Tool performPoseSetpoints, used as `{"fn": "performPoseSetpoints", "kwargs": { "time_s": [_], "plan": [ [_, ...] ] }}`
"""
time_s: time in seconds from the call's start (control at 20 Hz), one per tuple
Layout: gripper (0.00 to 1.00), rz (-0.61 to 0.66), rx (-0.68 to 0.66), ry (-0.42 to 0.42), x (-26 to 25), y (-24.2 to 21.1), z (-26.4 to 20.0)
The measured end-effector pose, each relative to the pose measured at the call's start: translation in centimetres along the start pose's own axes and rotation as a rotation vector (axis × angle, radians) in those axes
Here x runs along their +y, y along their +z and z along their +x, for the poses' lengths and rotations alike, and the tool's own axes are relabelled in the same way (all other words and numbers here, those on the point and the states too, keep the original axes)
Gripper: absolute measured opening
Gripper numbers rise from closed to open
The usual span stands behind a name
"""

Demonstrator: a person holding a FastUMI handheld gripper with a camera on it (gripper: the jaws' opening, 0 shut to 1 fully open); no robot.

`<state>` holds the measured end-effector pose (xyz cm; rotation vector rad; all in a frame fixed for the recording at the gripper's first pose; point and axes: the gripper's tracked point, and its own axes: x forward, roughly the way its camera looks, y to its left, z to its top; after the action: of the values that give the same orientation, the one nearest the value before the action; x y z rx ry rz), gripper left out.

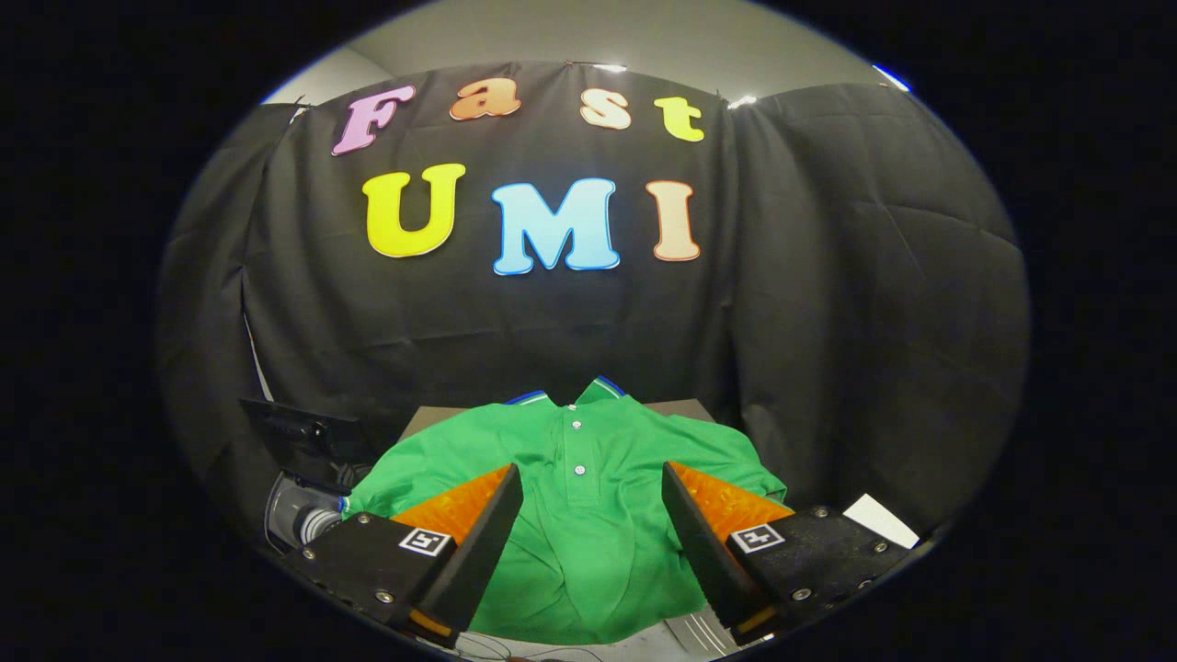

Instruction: Put the clothes into the washing machine and then close the washing machine lid.

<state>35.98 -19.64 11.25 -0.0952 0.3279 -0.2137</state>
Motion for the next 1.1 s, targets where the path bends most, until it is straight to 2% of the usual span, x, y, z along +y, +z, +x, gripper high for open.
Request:
{"fn": "performPoseSetpoints", "kwargs": {
  "time_s": [0.35,0.65,1.1],
  "plan": [
    [0.95,-0.005,0.122,0.050,0.9,-2.1,3.4],
    [0.95,0.054,0.202,0.086,1.2,-3.4,3.5],
    [0.95,0.038,0.296,0.098,1.4,-5.7,3.6]
  ]
}}
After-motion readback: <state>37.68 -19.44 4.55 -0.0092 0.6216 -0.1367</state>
